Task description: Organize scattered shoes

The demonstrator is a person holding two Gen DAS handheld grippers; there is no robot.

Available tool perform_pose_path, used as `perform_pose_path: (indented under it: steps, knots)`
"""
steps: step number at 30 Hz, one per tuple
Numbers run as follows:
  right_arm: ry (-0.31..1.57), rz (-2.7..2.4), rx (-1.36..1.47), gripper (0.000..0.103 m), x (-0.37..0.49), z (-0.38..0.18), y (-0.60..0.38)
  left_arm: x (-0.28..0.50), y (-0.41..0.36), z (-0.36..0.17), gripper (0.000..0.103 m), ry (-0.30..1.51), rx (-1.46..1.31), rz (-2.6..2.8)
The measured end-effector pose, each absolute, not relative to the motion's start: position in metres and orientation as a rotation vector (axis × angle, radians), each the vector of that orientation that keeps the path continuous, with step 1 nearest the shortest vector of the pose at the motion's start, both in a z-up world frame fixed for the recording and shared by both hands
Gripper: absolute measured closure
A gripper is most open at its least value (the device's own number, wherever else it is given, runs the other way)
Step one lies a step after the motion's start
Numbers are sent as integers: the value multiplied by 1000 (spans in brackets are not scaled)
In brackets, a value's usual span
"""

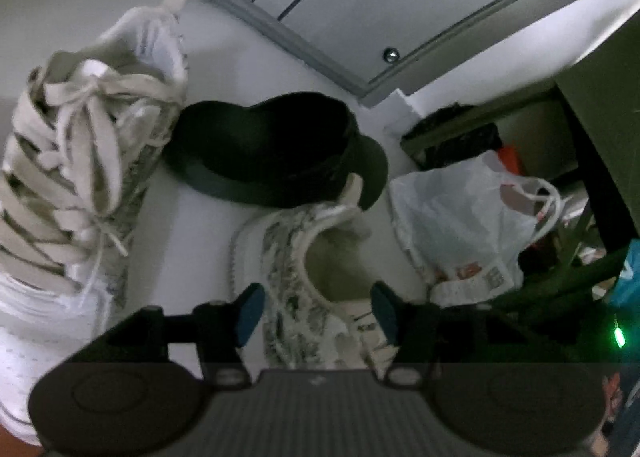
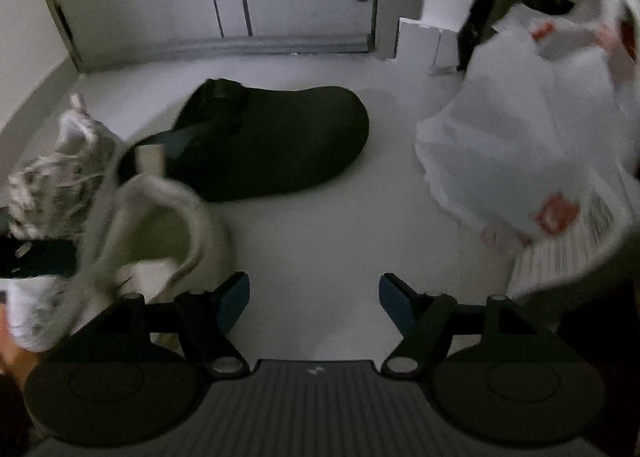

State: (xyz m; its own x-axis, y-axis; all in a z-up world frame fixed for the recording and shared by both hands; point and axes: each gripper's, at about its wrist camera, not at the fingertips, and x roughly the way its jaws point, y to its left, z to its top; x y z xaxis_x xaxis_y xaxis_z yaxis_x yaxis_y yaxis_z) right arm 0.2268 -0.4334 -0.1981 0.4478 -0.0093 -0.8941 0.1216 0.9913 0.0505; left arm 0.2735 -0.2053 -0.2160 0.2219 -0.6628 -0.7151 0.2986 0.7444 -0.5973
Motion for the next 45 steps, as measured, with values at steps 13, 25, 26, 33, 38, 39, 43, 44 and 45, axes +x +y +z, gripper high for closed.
perform_pose_path:
  steps: [13,25,26,33,38,39,43,44,45]
  knots:
    - [1191,41,226,21,172,-202,-382,274,-212,-238,46,1217,-445,-655]
    - [1343,116,244,32,180,-214,-355,259,-220,-233,54,1233,-470,-690]
    - [1343,109,249,32,181,-212,-355,254,-216,-230,54,1224,-489,-700]
    - [1321,23,223,23,179,-192,-353,222,-171,-189,37,1132,-475,-708]
    - [1255,-47,55,18,174,-156,-346,210,-130,-162,34,1073,-481,-653]
    - [1229,-67,9,18,172,-146,-346,209,-122,-158,35,1069,-502,-638]
    - [1126,-148,-92,18,162,-106,-356,195,-103,-140,35,1029,-520,-610]
    - [1096,-153,-85,18,155,-88,-360,192,-101,-136,35,1024,-516,-610]
    - [1074,-156,-89,18,150,-76,-360,189,-100,-132,35,1020,-511,-610]
